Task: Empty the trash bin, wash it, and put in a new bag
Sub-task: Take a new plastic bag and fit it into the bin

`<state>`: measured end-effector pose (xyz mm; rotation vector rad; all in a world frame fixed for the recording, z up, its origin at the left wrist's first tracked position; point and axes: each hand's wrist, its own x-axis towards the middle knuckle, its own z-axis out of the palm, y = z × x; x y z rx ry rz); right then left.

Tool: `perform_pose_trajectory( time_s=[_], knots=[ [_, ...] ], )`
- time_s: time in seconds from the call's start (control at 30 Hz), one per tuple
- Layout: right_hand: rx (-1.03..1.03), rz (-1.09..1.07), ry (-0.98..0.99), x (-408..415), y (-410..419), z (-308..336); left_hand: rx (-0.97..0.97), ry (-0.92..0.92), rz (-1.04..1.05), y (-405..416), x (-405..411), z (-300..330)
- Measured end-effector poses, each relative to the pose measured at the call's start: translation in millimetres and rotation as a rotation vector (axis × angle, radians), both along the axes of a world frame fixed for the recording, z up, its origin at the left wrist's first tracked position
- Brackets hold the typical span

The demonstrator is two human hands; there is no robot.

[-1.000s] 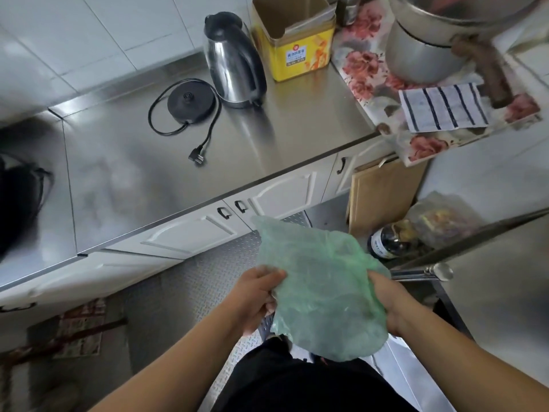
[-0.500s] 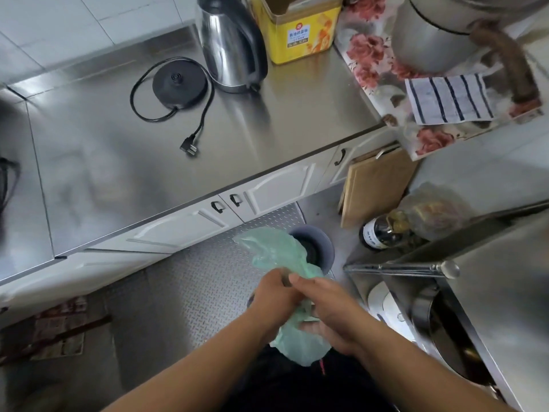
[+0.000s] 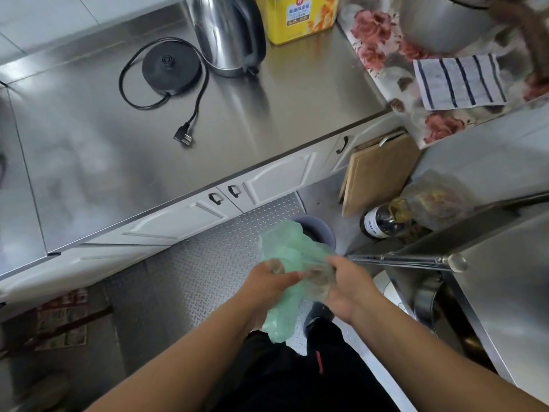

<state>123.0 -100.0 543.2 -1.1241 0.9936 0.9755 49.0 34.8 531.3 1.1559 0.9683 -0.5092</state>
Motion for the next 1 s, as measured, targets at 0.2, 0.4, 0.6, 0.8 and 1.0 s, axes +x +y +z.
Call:
perform_pose_trajectory(
  time_s=[0.2,0.4,0.6,0.8,1.0],
  knots=[
    [0.031,-0.144,-0.082,31,-17,-7,0.279,0.177,0.19,23,-1,-17],
    [-0.355,0.892,-0.56,32,-43,-21,0.485,0.213,0.124,30,9,-43],
    [-0.618,1.32,-0.641,42,-52,-100,0.159,0.139,-0.192,18,21,-101],
    [-0.704,0.908,-0.5,46,-64,-244,0.477,0.263,-0.411,-5,31,-223],
    [-0.756,0.714,-0.403,57,-72,-377,0.492,0.287,-0.238,-18,51,-351]
  ],
)
